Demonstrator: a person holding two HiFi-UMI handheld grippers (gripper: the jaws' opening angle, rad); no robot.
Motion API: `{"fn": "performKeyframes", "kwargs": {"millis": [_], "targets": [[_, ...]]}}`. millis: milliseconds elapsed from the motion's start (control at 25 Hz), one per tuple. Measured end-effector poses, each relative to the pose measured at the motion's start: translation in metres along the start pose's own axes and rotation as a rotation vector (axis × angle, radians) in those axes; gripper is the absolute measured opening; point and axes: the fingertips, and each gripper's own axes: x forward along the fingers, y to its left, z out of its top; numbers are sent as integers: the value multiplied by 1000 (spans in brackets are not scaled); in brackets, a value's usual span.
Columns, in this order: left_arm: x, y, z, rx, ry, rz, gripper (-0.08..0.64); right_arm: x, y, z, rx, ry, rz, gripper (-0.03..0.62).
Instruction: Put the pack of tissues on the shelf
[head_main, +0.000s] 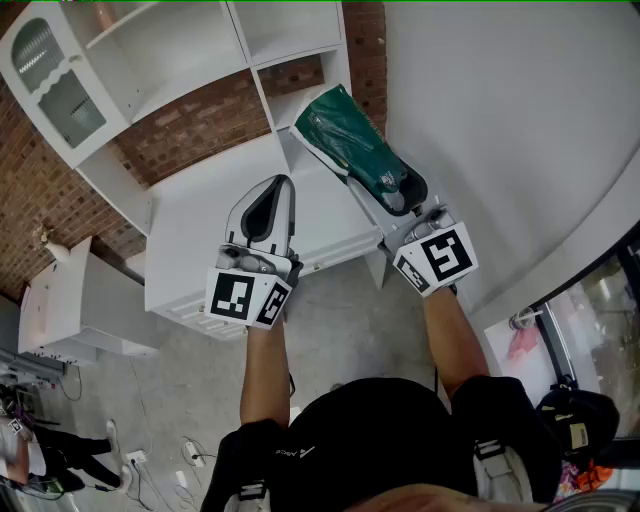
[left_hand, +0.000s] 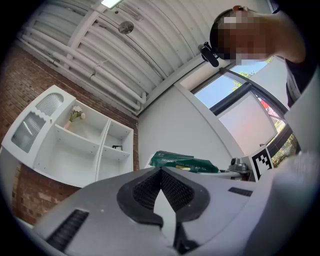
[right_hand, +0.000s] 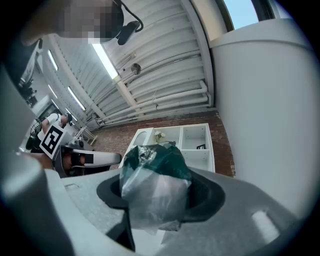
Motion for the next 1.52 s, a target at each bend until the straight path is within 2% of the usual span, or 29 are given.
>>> {"fn": "performKeyframes", "kwargs": {"millis": [360,680,920,1240,1520], "targets": [[4,-1,-5,0,6,11,-3,0,-5,0,36,-17,-4,252],[16,-11,-12,15,22,34,-3,-4,-32,-3,84,-25,5,250],[32,-6,-17,31,29,39,-3,15,-56,0,85,-29,15,252],[68,45,-26,44,3,7,-3,79,-82,4,98,-56,14,252],[108,123,-43,48,-21,-37,-3,173,-100,-4,48,-69,4,252]]}}
